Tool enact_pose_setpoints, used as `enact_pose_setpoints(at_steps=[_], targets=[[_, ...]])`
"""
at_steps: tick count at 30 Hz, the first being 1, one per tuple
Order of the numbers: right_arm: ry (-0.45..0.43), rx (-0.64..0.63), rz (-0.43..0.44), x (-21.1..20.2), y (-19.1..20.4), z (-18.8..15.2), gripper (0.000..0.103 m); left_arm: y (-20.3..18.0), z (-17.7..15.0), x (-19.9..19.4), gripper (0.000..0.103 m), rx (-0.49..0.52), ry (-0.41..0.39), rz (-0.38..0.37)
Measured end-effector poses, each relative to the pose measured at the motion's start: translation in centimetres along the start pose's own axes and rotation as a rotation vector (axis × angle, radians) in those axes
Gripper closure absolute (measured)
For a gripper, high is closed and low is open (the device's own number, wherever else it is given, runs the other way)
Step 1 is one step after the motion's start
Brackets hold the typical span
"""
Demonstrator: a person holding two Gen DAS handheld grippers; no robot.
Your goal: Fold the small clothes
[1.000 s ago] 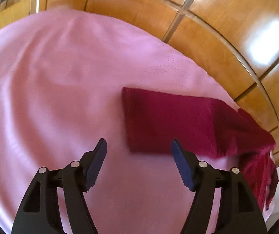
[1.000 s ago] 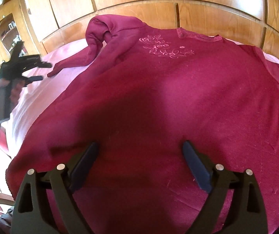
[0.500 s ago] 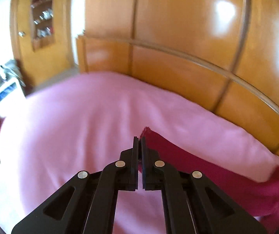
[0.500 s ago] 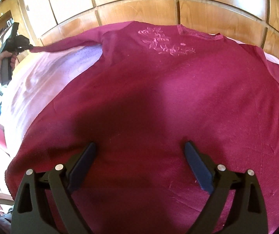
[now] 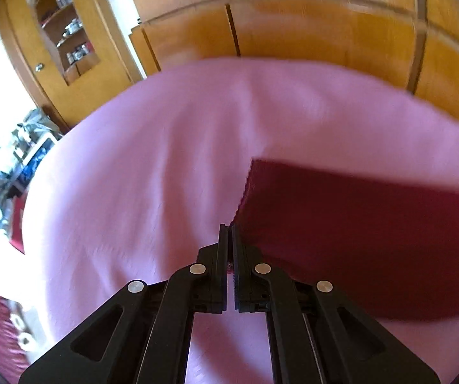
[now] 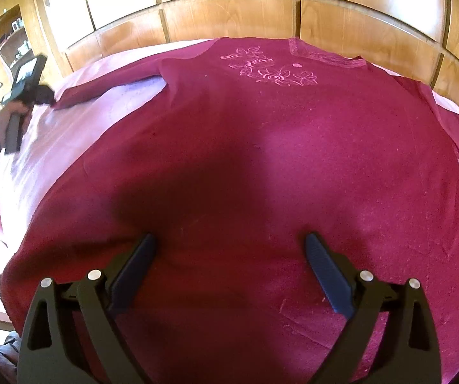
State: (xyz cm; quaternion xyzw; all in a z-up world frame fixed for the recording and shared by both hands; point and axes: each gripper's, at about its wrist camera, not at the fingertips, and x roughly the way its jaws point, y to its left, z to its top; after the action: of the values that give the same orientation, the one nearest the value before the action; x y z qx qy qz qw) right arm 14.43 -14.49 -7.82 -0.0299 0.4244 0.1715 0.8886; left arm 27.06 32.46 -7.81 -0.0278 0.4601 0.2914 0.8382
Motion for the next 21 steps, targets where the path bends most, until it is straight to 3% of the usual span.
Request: enact_pose_setpoints(at_steps=[2, 6, 9, 12, 14, 15, 16, 18, 20, 21], targets=[[0.002, 0.001, -0.002, 0.0, 0.0, 0.2, 0.008, 0.8, -1.1, -0.2, 0.101, -0.019, 0.022, -0.029], [0.002, 0.005, -0.008, 0.1, 0.2, 0.3, 0.008, 3.9, -1.4, -1.9, 0.101, -0.153, 0.012, -0.074], [0.003, 0.008, -0.011, 0.1, 0.2, 0.3, 0.007, 5.3, -1.3, -3.9, 0.101, -0.223, -0.027, -0.137], [0.001, 0.006, -0.016, 0.2, 0.3, 0.3, 0.005, 2.8, -1.2, -6.8, 0.101, -0.149, -0.078, -0.186], [0.002, 0.002, -0.021, 0.2, 0.4, 0.3, 0.005, 0.6, -1.0, -7.4, 0.095, -0.065, -0.111, -0.159], [0.001, 0.003, -0.020, 0.2, 0.4, 0.3, 0.005, -0.1, -0.8, -7.1, 0.085, -0.046, -0.100, -0.141], [0.001, 0.005, -0.019, 0.1, 0.3, 0.3, 0.005, -0.8, -0.7, -6.2, 0.082, -0.028, -0.065, -0.131], [0.004, 0.000, -0.017, -0.2, 0.3, 0.1, 0.005, -1.4, -0.7, -3.7, 0.082, -0.010, 0.002, -0.080], [0.018, -0.009, -0.005, -0.6, 0.2, 0.0, 0.005, -0.9, -1.1, -0.6, 0.082, -0.042, 0.124, -0.044], [0.024, -0.007, 0.005, -0.8, 0.0, -0.1, 0.006, -0.5, -1.3, -0.7, 0.082, -0.076, 0.118, -0.056]])
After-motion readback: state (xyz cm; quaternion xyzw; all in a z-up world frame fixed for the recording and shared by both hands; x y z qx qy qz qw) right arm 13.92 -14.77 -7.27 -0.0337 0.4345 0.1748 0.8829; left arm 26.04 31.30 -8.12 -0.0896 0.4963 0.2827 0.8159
